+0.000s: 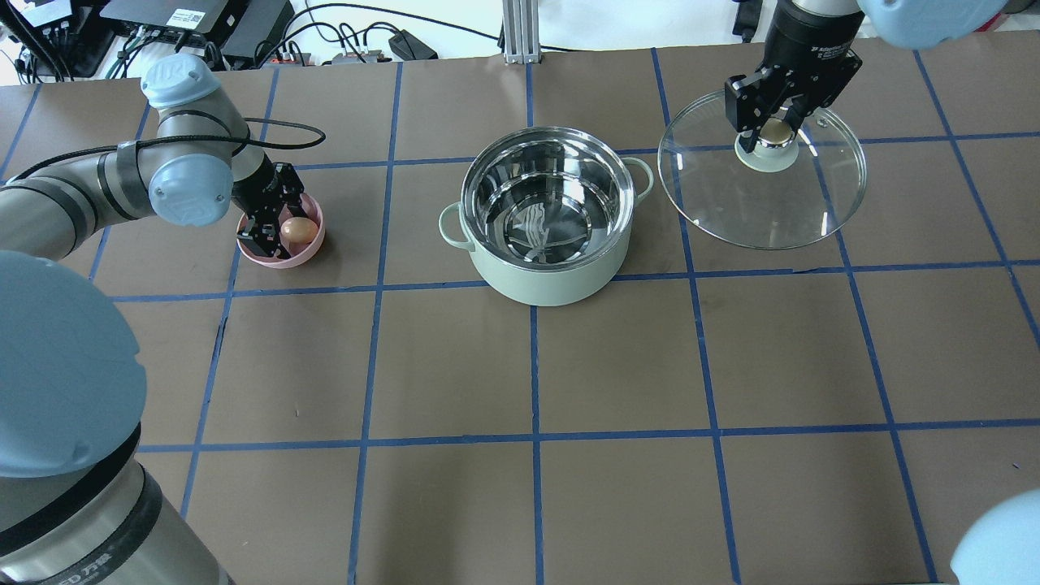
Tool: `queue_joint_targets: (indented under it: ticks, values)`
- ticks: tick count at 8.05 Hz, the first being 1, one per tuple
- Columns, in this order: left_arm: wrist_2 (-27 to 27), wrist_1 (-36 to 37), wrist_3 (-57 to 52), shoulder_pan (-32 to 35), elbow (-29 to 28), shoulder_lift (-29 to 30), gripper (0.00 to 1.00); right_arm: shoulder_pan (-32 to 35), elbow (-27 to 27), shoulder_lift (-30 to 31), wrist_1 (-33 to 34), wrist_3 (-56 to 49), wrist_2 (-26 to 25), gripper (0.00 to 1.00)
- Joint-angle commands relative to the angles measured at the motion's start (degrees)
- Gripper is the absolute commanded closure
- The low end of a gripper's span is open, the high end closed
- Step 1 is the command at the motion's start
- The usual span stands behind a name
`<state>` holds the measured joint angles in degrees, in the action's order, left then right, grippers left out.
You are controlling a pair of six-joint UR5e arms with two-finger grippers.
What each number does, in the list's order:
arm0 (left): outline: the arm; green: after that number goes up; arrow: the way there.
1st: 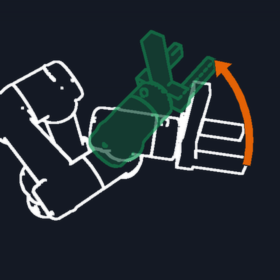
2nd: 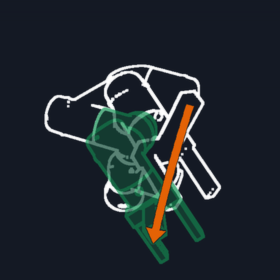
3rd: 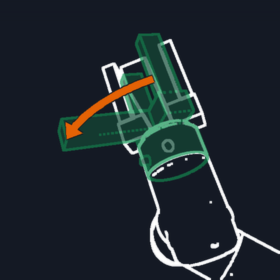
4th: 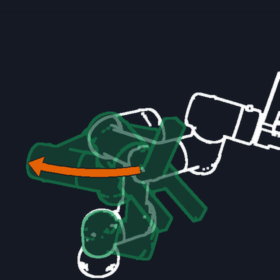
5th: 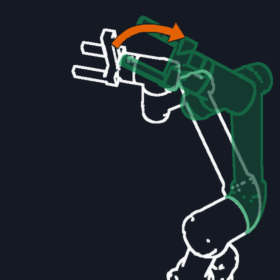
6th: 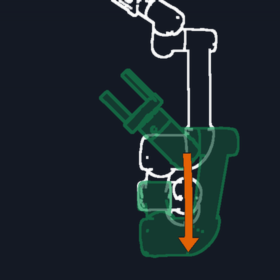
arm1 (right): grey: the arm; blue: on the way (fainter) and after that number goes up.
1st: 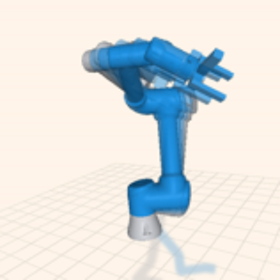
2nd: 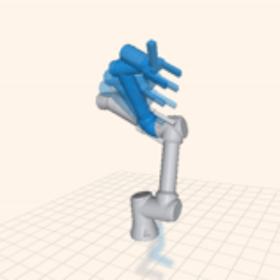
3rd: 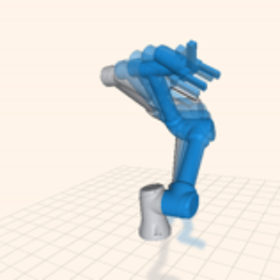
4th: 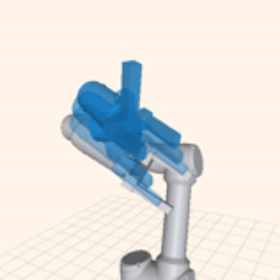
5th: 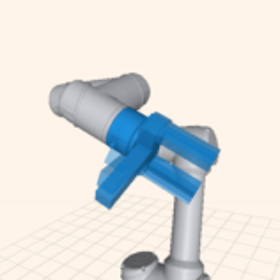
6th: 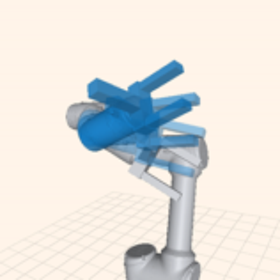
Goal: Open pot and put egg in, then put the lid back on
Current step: 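Close the left gripper on the brown egg in the pink bowl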
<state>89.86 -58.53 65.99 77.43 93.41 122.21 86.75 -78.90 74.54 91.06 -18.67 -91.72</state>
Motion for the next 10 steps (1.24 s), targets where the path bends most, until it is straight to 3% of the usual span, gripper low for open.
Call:
queue_joint_targets:
  ticks: [1,5,7,10]
  values:
    - [-3.91,-0.01,-0.33,0.00,0.02,-0.13,0.40,0.00,-0.02,0.00,0.08,-0.05,-0.12,1.00]
    - [-3.91,0.08,-1.29,0.00,0.02,-0.13,0.49,0.00,-0.02,0.08,0.34,-0.31,-0.21,1.00]
    - [-3.73,-0.01,-2.00,0.00,-0.07,-0.13,0.64,0.00,-0.02,0.08,0.34,-0.31,-0.13,1.00]
    - [-3.38,-0.09,-2.00,0.00,-0.15,-0.31,0.74,0.00,-0.02,0.08,0.34,-0.22,-0.13,1.00]
